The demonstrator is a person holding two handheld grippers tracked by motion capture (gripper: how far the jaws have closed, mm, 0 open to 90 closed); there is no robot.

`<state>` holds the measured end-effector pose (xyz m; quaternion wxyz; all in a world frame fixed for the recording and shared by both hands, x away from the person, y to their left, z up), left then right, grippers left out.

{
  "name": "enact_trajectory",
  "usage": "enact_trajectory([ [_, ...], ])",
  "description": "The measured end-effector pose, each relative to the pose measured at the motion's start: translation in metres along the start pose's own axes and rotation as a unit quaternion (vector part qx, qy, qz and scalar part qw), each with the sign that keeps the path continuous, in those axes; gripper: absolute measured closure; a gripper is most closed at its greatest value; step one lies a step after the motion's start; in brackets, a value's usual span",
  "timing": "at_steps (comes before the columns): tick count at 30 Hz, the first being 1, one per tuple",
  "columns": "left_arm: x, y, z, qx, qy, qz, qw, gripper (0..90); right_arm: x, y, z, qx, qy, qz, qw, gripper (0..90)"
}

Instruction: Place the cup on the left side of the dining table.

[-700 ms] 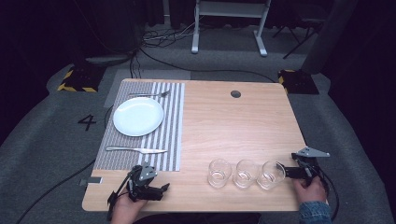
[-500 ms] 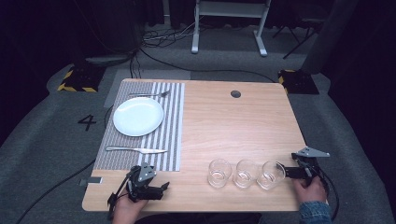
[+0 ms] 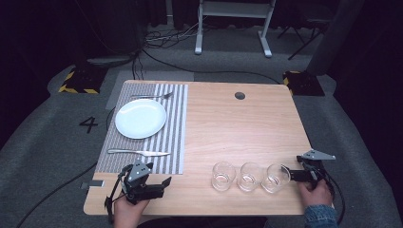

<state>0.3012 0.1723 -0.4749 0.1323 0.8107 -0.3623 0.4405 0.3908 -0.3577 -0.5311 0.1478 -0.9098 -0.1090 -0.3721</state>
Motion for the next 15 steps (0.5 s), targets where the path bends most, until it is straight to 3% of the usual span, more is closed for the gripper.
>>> enact_trajectory([
  [3, 0.004, 0.0, -0.004, 0.009, 0.01, 0.002, 0.9999, 16.4, 0.0, 0.0, 0.0, 0.0, 0.0, 0.0, 1.0, 14.4],
  [4, 0.008, 0.001, -0.009, 0.015, 0.023, 0.003, 0.9996, 16.4, 0.0, 0.0, 0.0, 0.0, 0.0, 0.0, 1.0, 14.4],
  [15, 0.031, 0.008, -0.012, 0.012, 0.056, 0.018, 0.9982, 16.5, 0.0, 0.0, 0.0, 0.0, 0.0, 0.0, 1.0, 14.4],
])
Point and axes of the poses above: each handheld gripper's, and its own axes: z roughly forward along the jaws, x roughly out of its top, y roughly to its right, the point moved 4 cm from there along z, roughly forward along the jaws, and after that the axes turned 15 degrees about z, right-handed, at the moved point
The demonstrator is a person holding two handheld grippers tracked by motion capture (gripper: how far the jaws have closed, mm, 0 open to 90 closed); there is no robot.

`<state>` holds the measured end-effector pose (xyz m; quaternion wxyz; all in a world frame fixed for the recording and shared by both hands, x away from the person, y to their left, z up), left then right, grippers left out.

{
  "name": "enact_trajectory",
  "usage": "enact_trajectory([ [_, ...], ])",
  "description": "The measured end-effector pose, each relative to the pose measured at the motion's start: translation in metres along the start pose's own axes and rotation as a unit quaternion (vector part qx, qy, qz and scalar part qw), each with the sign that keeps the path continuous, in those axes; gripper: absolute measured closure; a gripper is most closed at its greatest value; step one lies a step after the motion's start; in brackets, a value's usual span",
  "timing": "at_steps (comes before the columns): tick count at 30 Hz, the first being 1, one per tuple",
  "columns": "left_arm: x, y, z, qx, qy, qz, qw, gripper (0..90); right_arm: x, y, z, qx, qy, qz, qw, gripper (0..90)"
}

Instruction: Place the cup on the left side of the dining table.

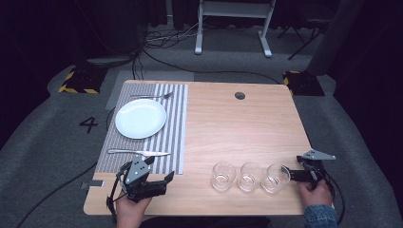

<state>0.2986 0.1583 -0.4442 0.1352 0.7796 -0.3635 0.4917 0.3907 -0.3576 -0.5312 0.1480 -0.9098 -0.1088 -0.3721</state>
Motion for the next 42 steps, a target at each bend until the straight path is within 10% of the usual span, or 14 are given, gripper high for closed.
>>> enact_trajectory([
  [16, 0.036, 0.026, 0.03, -0.063, 0.012, 0.04, 0.9972, 16.6, 0.0, 0.0, 0.0, 0.0, 0.0, 0.0, 1.0, 14.4],
  [42, 0.076, 0.07, 0.092, -0.179, 0.028, 0.083, 0.98, 15.7, 0.0, 0.0, 0.0, 0.0, 0.0, 0.0, 1.0, 14.5],
])
Point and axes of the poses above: each handheld gripper's, and its own axes: z roughly forward along the jaws, x roughly out of its top, y roughly to its right, the point moved 4 cm from there along z, roughly forward along the jaws, and after that the axes turned 15 degrees about z, right-handed, at the moved point
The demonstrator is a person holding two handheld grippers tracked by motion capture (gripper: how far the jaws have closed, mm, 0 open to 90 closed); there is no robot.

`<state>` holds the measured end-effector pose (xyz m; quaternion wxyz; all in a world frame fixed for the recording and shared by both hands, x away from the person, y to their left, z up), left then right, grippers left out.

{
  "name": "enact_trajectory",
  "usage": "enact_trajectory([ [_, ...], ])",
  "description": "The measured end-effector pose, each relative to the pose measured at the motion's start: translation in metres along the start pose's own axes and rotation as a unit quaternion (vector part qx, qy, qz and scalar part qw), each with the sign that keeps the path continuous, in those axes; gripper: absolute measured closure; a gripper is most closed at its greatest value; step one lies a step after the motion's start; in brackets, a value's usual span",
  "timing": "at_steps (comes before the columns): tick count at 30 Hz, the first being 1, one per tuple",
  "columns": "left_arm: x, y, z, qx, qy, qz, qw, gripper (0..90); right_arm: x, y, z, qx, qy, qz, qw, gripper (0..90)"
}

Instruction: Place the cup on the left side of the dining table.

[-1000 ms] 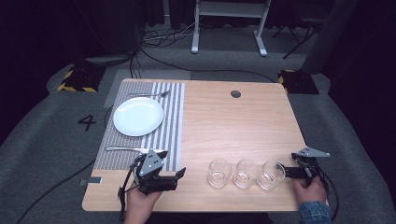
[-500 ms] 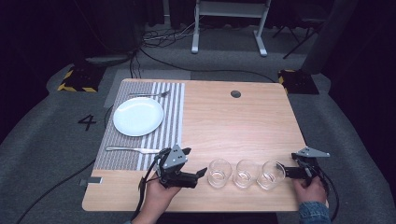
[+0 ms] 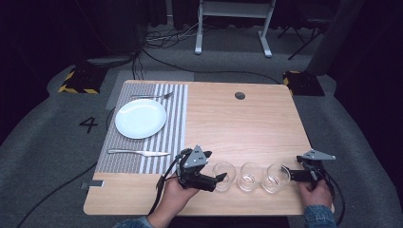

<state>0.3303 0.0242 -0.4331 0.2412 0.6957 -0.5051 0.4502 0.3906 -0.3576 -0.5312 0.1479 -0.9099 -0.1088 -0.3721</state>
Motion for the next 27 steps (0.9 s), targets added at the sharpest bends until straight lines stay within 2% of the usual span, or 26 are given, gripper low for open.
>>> enact_trajectory([
  [4, 0.001, 0.002, 0.007, -0.003, 0.004, -0.002, 1.0, 15.8, 0.0, 0.0, 0.0, 0.0, 0.0, 0.0, 1.0, 14.4],
  [7, 0.002, 0.004, 0.014, -0.007, 0.019, -0.03, 0.9993, 15.7, 0.0, 0.0, 0.0, 0.0, 0.0, 0.0, 1.0, 14.4],
  [13, -0.003, 0.009, 0.026, -0.008, 0.011, -0.041, 0.9991, 15.8, 0.0, 0.0, 0.0, 0.0, 0.0, 0.0, 1.0, 14.4],
  [18, -0.01, 0.015, 0.038, -0.006, -0.01, -0.035, 0.9993, 15.8, 0.0, 0.0, 0.0, 0.0, 0.0, 0.0, 1.0, 14.4],
  [20, -0.012, 0.017, 0.039, -0.006, -0.006, -0.032, 0.9994, 16.2, 0.0, 0.0, 0.0, 0.0, 0.0, 0.0, 1.0, 14.4],
  [21, -0.013, 0.019, 0.041, -0.008, -0.004, -0.023, 0.9997, 15.7, 0.0, 0.0, 0.0, 0.0, 0.0, 0.0, 1.0, 14.4],
  [24, -0.013, 0.022, 0.043, 0.002, -0.007, -0.012, 0.9999, 16.3, 0.0, 0.0, 0.0, 0.0, 0.0, 0.0, 1.0, 14.5],
  [25, -0.013, 0.024, 0.042, 0.037, -0.01, -0.002, 0.9993, 16.0, 0.0, 0.0, 0.0, 0.0, 0.0, 0.0, 1.0, 14.5],
  [26, -0.012, 0.025, 0.041, 0.058, -0.01, 0.009, 0.9982, 15.7, 0.0, 0.0, 0.0, 0.0, 0.0, 0.0, 1.0, 14.4],
  [27, -0.012, 0.025, 0.04, 0.062, -0.008, 0.012, 0.998, 16.0, 0.0, 0.0, 0.0, 0.0, 0.0, 0.0, 1.0, 14.4],
])
Point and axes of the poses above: each handheld gripper's, and its own axes: z roughly forward along the jaws, x roughly out of its top, y roughly to its right, the point moved 4 cm from there along z, roughly forward along the jaws, and after that the axes turned 15 degrees about z, right-handed, at the moved point
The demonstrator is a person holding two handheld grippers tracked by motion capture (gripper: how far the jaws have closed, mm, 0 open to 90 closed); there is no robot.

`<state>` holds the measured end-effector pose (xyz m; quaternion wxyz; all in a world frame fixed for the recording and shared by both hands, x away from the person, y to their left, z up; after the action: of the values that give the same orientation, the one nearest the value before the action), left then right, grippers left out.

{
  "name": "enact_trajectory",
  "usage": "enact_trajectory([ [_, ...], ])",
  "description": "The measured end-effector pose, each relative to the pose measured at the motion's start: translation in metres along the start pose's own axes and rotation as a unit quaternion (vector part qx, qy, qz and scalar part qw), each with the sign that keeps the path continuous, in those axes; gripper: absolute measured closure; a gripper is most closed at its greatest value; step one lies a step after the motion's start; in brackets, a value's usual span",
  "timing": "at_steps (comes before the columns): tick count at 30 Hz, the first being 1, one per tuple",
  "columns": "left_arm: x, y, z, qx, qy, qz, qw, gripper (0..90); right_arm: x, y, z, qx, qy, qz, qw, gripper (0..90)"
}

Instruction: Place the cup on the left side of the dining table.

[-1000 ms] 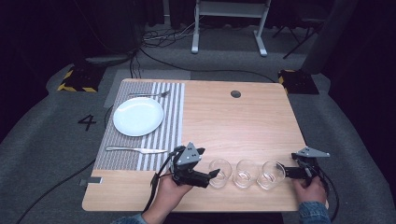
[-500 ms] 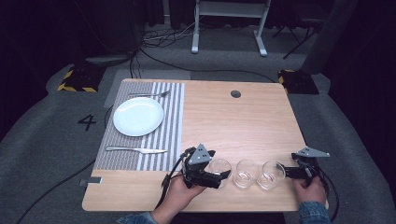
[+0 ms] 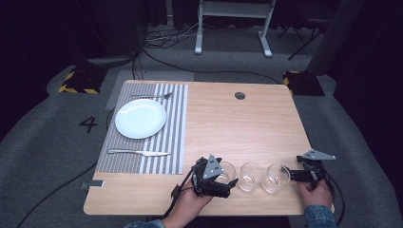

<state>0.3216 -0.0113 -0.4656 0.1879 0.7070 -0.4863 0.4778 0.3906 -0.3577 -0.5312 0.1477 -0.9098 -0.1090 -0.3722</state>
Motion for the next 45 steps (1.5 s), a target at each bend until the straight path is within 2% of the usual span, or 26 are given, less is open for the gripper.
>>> enact_trajectory([
  [2, 0.0, 0.0, 0.0, -0.002, 0.0, 0.001, 1.0, 15.4, 0.0, 0.0, 0.0, 0.0, 0.0, 0.0, 1.0, 14.4],
  [5, -0.007, -0.001, 0.008, -0.001, -0.031, -0.011, 0.9995, 15.4, 0.0, 0.0, 0.0, 0.0, 0.0, 0.0, 1.0, 14.5],
  [8, -0.013, -0.002, 0.014, -0.011, -0.043, -0.021, 0.9988, 15.1, 0.0, 0.0, 0.0, 0.0, 0.0, 0.0, 1.0, 14.4],
  [11, -0.016, -0.002, 0.017, -0.014, -0.047, -0.011, 0.9988, 15.0, 0.0, 0.0, 0.0, 0.0, 0.0, 0.0, 1.0, 14.4],
  [14, -0.019, -0.001, 0.02, -0.018, -0.05, -0.013, 0.9985, 15.0, 0.0, 0.0, 0.0, 0.0, 0.0, 0.0, 1.0, 14.4],
  [17, -0.025, 0.001, 0.025, -0.029, -0.07, -0.011, 0.9971, 16.5, 0.0, 0.0, 0.0, 0.0, 0.0, 0.0, 1.0, 14.4],
  [19, -0.027, 0.002, 0.027, -0.028, -0.078, -0.01, 0.9965, 18.3, 0.0, 0.0, 0.0, 0.0, 0.0, 0.0, 1.0, 14.4],
  [28, -0.025, 0.0, 0.026, -0.036, -0.082, -0.008, 0.996, 19.6, 0.0, 0.0, 0.0, 0.0, 0.0, 0.0, 1.0, 14.4],
  [33, -0.022, -0.003, 0.023, -0.042, -0.093, -0.008, 0.9947, 19.7, 0.0, 0.0, 0.0, 0.0, 0.0, 0.0, 1.0, 14.4],
  [39, -0.014, -0.012, 0.012, -0.046, -0.084, -0.011, 0.9953, 19.8, 0.0, 0.0, 0.0, 0.0, 0.0, 0.0, 1.0, 14.4],
  [45, -0.008, -0.024, -0.001, -0.04, -0.086, -0.011, 0.9955, 19.8, 0.0, 0.0, 0.0, 0.0, 0.0, 0.0, 1.0, 14.4],
])
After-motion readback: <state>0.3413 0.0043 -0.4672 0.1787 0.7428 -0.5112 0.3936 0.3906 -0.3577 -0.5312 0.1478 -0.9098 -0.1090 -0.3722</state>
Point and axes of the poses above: each handheld gripper's, and its own axes: z roughly forward along the jaws, x roughly out of its top, y roughly to its right, the point moved 4 cm from there along z, roughly forward along the jaws, and after that the axes turned 15 degrees about z, right-handed, at the moved point
